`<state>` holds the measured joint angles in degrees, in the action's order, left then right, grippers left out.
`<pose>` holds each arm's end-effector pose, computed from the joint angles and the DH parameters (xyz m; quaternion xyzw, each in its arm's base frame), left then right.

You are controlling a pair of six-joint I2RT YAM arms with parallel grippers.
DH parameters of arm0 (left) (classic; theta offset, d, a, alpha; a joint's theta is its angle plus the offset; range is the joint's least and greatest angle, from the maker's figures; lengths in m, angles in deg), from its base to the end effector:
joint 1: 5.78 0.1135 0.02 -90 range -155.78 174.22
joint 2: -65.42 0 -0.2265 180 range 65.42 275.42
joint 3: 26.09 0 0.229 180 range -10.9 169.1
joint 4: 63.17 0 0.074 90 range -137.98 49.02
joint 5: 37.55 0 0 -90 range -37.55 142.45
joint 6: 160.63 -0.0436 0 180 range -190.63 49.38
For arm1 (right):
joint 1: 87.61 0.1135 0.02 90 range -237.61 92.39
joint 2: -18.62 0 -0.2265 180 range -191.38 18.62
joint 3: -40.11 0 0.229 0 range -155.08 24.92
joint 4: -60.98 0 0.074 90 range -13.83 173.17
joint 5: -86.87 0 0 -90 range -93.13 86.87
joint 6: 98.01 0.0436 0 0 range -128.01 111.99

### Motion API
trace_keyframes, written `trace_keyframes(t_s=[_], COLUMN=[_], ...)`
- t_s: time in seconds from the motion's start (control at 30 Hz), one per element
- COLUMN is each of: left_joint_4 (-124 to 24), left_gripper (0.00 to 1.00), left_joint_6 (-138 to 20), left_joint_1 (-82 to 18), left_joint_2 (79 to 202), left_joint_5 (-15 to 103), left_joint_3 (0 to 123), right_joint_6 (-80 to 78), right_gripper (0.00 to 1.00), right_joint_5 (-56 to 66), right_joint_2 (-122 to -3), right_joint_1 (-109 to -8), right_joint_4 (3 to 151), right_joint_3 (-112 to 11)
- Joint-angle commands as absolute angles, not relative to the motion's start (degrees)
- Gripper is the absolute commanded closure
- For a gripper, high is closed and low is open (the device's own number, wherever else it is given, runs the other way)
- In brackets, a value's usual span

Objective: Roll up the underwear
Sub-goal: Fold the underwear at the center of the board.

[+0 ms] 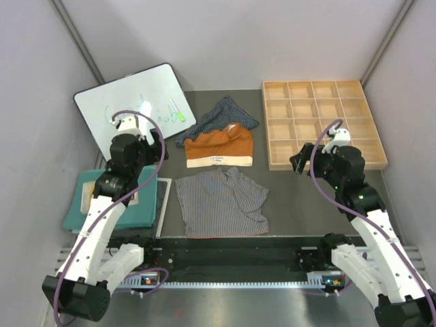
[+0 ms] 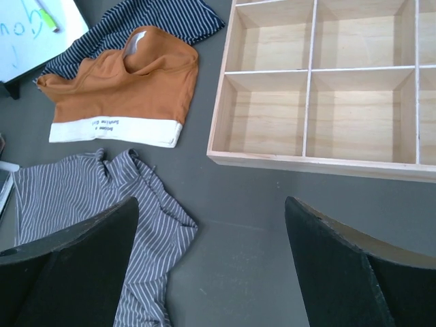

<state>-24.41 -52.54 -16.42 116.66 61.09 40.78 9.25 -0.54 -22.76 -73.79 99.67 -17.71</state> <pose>0.2041 -0.0317 0.3058 -0.0955 0.8277 -0.0754 0.5478 0.1728 0.0445 0.2835 0.0123 0.8300 0.1674 0.5318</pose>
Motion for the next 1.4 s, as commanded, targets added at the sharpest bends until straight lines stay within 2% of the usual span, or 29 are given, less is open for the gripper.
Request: trace_keyframes(t_s=[0.0, 0.47, 0.6, 0.83, 1.07, 1.37], left_joint_4=[-25.75, -26.63, -26.45, -26.80, -26.63, -26.71], left_gripper=[0.01, 0.01, 0.01, 0.01, 0.01, 0.01], left_joint_6=[-52.17, -54.01, -54.10, -54.10, -54.10, -54.01], left_joint_1=[-16.51, -16.51, -16.51, -16.51, -16.51, -16.51], left_joint_2=[114.99, 114.46, 115.34, 115.17, 115.69, 115.52], left_joint_5=[64.39, 60.98, 60.10, 58.96, 58.08, 57.64], left_joint_3=[40.96, 39.55, 39.64, 39.37, 39.46, 39.46], right_joint_6=[9.75, 10.18, 15.61, 22.75, 24.51, 23.11], right_gripper=[0.13, 0.18, 0.23, 0.26, 0.30, 0.41], right_joint_5=[2.93, 7.67, 10.58, 3.83, 0.48, -1.55], right_joint_2=[-22.16, -25.32, -27.87, -38.76, -45.79, -55.55], right_joint_1=[-73.72, -73.55, -68.56, -55.02, -54.21, -54.30], right_joint_4=[96.83, 97.00, 92.26, 86.63, 83.90, 80.92], right_joint_3=[-16.65, -14.73, -10.95, -7.51, -7.16, -9.44])
